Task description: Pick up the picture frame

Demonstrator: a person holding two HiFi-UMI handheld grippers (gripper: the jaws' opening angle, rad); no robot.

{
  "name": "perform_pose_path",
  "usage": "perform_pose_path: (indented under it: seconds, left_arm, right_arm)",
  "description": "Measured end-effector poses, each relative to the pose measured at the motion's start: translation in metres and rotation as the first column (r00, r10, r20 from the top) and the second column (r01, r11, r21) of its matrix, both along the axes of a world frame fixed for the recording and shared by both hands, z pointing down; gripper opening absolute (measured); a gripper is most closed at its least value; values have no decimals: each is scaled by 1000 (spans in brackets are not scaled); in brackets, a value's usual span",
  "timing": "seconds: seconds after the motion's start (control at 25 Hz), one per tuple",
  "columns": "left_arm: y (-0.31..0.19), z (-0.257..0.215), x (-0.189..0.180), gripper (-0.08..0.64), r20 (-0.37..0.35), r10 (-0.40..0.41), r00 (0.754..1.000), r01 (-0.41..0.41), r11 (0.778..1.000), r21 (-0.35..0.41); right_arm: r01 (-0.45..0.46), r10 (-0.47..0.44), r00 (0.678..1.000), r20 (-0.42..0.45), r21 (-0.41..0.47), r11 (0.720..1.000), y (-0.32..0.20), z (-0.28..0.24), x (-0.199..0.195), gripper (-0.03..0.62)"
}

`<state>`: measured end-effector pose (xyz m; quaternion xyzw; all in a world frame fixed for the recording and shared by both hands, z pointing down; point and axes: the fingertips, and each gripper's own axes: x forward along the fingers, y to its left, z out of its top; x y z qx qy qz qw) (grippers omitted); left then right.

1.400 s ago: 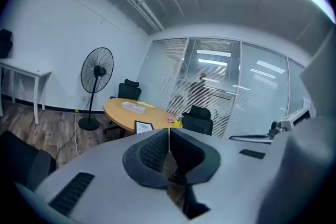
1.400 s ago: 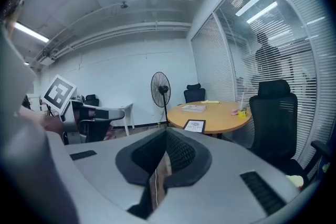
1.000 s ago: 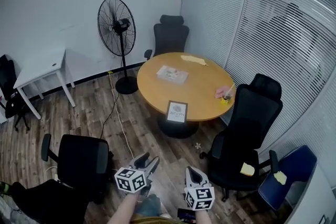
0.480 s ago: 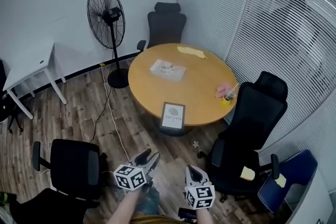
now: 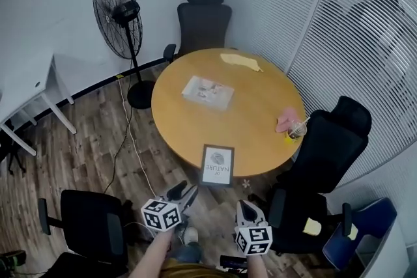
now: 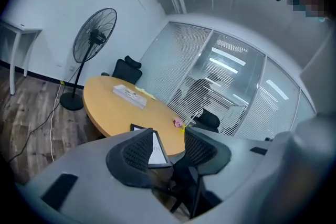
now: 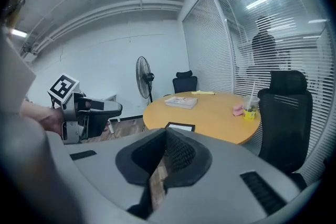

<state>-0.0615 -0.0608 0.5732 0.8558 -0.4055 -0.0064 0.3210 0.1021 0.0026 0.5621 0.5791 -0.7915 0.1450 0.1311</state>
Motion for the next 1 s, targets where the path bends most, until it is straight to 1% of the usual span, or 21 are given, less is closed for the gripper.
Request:
perform_pose_path:
  seconds: [0.16,0.32,0.52,0.64,0.88,1.0]
  left_arm:
    - [-39,0,0,201,-16,18,1000,-18,1000,1]
    - [-61,3,6,199,-30,40,999,-40,999,-3]
    - [-71,12,11,198,-32,51,998,-52,998,-32]
    - [-74,15,14,198,-21,52,998,-53,998,-34]
    - [-91,24,18,193,0,44,999,-44,998,-45]
    - [-92,36,22,184,1,50,999,-49,996,-70]
  right_arm:
    - [-10,10,1000,-14,17,1000,-37,-4,-2,12]
    - [-30,31,999,-40,27,999,-54,-6,4,12]
    - [-75,75,997,-34,22,997,-57,-6,21,12]
    - [-86,86,996,-17,16,996,-60,-2,27,12]
    - [-63,63,998,-7,11,998,-76,8,23,12]
    - [-63,63,998,0,-1,998,-77,14,27,12]
